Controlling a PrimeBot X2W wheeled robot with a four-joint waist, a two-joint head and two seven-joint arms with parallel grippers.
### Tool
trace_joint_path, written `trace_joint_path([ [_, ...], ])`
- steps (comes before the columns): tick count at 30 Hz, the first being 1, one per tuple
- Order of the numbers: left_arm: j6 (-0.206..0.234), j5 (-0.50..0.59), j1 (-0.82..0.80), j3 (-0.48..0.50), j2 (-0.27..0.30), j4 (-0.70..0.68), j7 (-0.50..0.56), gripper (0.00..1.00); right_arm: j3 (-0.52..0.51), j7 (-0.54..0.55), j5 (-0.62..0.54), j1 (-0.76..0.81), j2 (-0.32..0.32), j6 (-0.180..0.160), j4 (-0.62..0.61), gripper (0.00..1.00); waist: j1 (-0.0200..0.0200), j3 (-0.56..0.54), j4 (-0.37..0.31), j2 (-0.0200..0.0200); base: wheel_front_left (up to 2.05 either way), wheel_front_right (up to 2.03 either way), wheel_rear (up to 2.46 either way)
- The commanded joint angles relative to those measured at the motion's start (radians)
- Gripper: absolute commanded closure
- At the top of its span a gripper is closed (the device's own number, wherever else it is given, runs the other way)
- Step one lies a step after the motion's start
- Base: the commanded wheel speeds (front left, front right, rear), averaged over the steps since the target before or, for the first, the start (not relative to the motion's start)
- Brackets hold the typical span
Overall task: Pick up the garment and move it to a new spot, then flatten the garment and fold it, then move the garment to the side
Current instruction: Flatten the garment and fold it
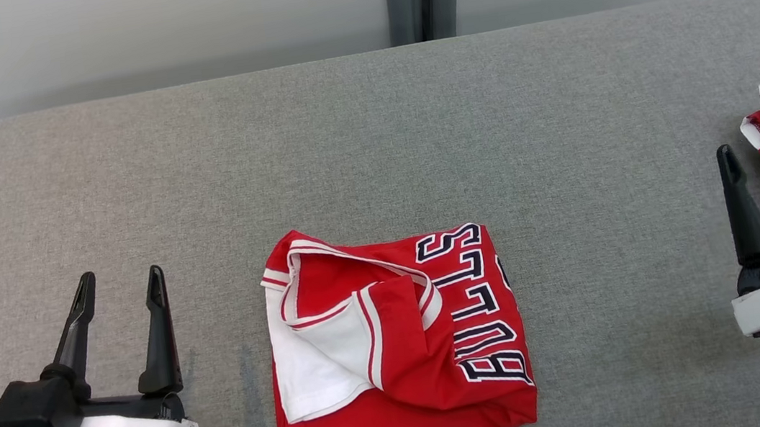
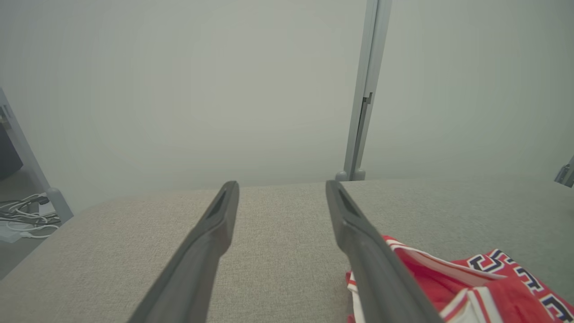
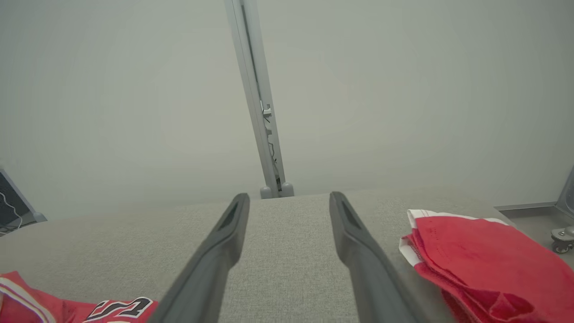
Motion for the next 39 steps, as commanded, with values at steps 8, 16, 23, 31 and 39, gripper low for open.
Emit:
trace_joint_path([
  [8,0.001,0.005,-0.033,-0.005,0.005,-0.008,-0.001,0.0,0.152,0.029,0.037,-0.028,0.016,0.001,0.058,1.0,0.0,0.02,0.023,-0.0001,0.0,0.0,0.0],
  [16,-0.008,0.003,-0.053,-0.019,-0.008,0.004,-0.007,0.0,0.392,0.044,0.093,-0.057,0.044,0.0,0.162,1.0,0.0,0.028,0.059,-0.0001,0.0,0.0,0.0],
  [23,-0.015,0.001,-0.067,-0.026,-0.015,0.016,-0.015,0.0,0.553,0.039,0.147,-0.098,0.04,0.001,0.256,1.0,0.0,0.041,0.084,-0.0001,0.0,0.0,0.0],
  [31,-0.017,-0.002,-0.083,-0.025,-0.02,0.024,-0.025,0.0,0.656,0.036,0.189,-0.154,0.04,0.001,0.347,1.0,0.0,0.044,0.105,-0.0001,0.0,0.0,0.0],
  [39,-0.019,-0.002,-0.089,-0.031,-0.027,0.029,-0.03,0.0,0.768,0.026,0.22,-0.228,0.06,0.001,0.4,1.0,0.0,0.051,0.121,-0.0001,0.0,0.0,0.0],
])
